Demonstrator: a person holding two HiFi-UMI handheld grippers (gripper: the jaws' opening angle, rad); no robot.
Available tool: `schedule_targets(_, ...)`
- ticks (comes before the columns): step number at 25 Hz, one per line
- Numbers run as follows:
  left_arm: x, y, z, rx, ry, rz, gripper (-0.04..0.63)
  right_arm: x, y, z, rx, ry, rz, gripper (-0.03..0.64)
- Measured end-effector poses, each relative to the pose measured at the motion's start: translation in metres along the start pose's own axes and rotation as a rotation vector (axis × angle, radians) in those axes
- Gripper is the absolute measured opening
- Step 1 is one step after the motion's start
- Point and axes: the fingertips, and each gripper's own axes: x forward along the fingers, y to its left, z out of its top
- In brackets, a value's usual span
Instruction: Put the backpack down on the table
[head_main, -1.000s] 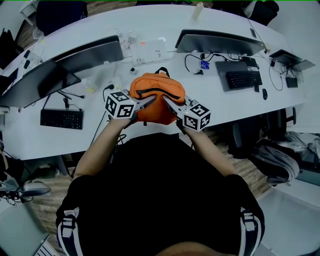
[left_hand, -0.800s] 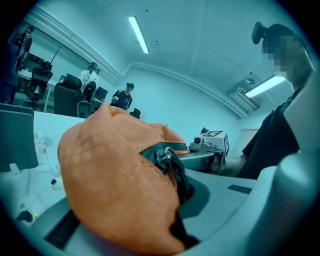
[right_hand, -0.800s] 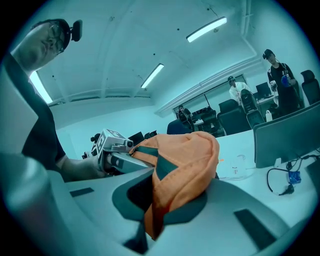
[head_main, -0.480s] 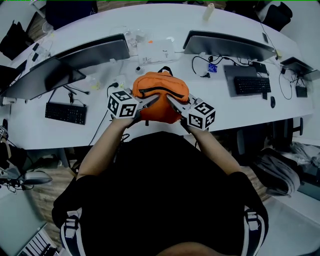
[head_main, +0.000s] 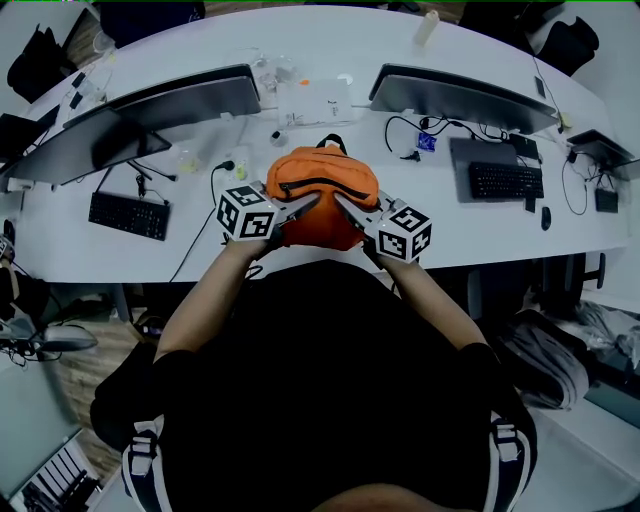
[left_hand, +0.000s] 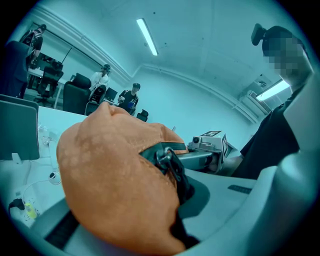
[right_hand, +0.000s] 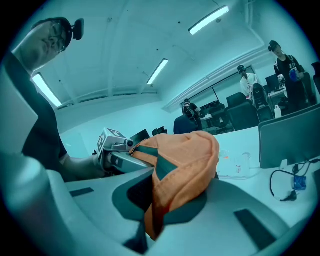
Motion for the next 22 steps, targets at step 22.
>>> schedule_targets(22,0.034,0.016,-0.018,-0.083,0.017,0.03,0.039,-0.002,-0.038,-0.024,0.04,0.095,0.064,0.032)
